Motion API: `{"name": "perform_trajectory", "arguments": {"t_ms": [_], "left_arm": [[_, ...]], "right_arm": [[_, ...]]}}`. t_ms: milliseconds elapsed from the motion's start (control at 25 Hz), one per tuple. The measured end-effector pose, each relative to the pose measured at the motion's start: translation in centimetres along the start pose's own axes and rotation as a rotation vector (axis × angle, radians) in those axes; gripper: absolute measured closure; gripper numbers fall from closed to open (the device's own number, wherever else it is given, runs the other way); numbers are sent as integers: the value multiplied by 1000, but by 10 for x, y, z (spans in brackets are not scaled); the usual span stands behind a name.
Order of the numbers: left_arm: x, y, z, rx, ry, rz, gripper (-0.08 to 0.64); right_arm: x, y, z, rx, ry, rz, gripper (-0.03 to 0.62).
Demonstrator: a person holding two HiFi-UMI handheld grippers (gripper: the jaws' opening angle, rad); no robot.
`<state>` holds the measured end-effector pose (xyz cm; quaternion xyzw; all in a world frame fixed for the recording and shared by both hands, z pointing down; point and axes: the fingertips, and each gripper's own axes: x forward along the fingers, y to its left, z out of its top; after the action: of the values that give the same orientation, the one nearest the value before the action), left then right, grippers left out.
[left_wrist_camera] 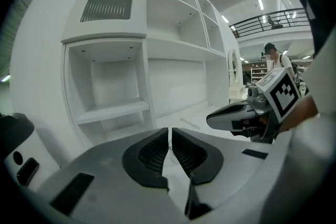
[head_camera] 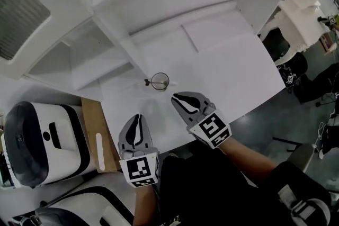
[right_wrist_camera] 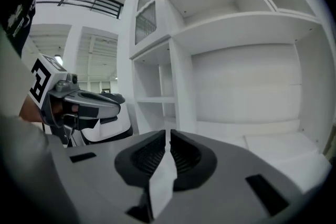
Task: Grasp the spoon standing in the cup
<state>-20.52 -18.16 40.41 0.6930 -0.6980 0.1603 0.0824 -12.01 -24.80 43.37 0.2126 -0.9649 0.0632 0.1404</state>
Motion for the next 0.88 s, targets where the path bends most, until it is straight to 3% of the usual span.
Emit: {"name": "perform_trajectory", "arguments": {"t_ms": [240, 360, 880], "left_arm": [[8, 8, -9, -52, 48, 50, 551], [10, 20, -8, -65, 56, 69, 551], [21, 52, -26, -111, 131, 85, 551]], "right_arm": [[33, -9, -14, -21, 54, 89, 511], [50, -9, -18, -28, 71, 110, 419], [145, -14, -48, -122, 161, 160, 387]]}}
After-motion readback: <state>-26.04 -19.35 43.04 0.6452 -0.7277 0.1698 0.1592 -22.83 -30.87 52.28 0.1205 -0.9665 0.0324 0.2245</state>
